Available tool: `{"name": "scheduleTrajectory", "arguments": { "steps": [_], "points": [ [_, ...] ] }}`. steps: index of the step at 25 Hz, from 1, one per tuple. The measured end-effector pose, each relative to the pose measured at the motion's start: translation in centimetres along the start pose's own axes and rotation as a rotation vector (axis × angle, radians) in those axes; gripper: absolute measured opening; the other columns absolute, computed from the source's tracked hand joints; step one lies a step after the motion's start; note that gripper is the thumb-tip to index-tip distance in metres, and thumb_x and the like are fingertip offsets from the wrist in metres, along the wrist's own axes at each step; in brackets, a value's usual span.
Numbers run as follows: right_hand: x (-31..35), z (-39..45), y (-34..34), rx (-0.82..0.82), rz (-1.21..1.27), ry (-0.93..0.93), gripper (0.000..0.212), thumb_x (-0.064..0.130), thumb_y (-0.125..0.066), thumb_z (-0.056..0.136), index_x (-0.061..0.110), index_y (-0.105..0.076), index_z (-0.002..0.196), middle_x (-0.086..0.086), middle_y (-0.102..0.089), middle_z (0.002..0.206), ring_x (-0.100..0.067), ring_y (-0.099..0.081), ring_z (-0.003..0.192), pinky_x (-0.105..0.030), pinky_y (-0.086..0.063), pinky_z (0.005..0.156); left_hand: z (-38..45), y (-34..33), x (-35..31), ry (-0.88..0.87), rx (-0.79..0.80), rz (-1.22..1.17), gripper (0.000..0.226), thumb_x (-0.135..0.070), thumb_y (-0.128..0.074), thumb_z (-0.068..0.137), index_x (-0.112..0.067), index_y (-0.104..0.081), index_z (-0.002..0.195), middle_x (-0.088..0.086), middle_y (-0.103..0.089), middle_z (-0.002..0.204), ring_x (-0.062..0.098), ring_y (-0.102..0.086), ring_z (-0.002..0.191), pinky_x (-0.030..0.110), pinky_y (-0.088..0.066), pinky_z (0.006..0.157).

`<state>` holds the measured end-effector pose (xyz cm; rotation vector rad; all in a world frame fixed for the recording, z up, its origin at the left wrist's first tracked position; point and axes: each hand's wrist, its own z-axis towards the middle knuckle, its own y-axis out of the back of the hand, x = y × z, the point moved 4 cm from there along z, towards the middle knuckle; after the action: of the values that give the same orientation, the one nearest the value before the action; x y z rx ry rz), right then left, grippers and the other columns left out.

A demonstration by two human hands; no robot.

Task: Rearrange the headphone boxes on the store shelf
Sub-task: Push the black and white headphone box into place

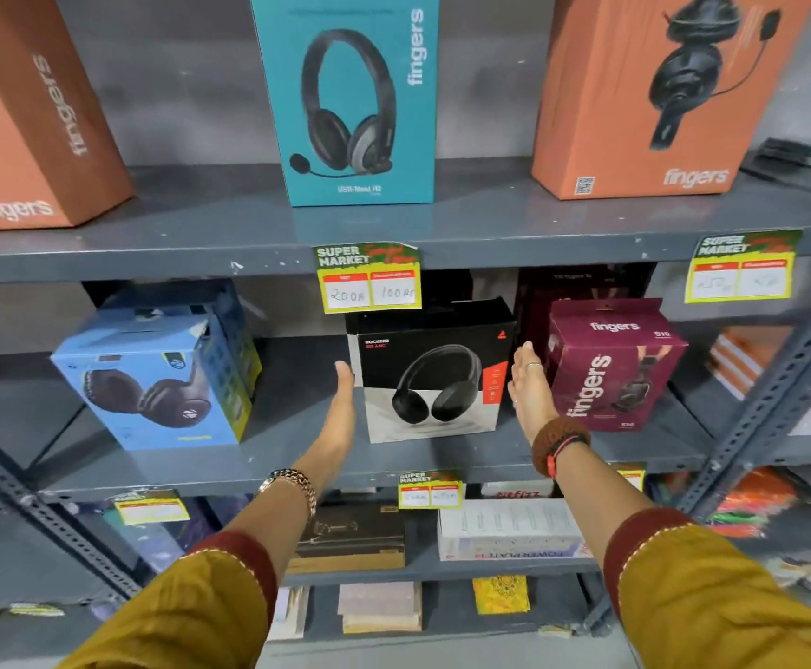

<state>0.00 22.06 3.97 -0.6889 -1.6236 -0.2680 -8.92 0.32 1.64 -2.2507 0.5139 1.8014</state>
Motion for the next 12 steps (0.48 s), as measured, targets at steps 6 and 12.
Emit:
{"name": "scheduleTrajectory", "arguments": {
  "steps": [6, 12],
  "points": [
    [-2.4, 1.0, -1.0, -0.098, -0.099, -0.091, 0.085, 0.071, -0.03, 0.078, 0.021, -0.021, 0.146, -0.004, -0.023, 0.156, -0.022, -0.023, 0.143, -0.042, -0.012, 0.12, 0.8, 0.3, -0.1, -0.058, 0.09, -0.007, 0.069, -0.063, 0.002, 0.087, -0.031, -0.002, 0.148, -0.005, -0.003, 0.161, 0.016, -0.005, 0.148, 0.044, -0.001, 0.121],
    [-2.5, 1.7, -1.2, -0.122, -0.19, -0.02, 0.066, 0.056, -0.025, 0.091, 0.018, -0.026, 0.145, -0.004, -0.03, 0.154, -0.02, -0.027, 0.141, -0.037, -0.016, 0.117, -0.5, 1.2, -1.3, -0.052, 0.046, -0.053, 0.063, -0.057, 0.0, 0.092, -0.03, -0.009, 0.148, -0.004, -0.012, 0.159, 0.019, -0.013, 0.147, 0.04, -0.007, 0.118]
  ]
}}
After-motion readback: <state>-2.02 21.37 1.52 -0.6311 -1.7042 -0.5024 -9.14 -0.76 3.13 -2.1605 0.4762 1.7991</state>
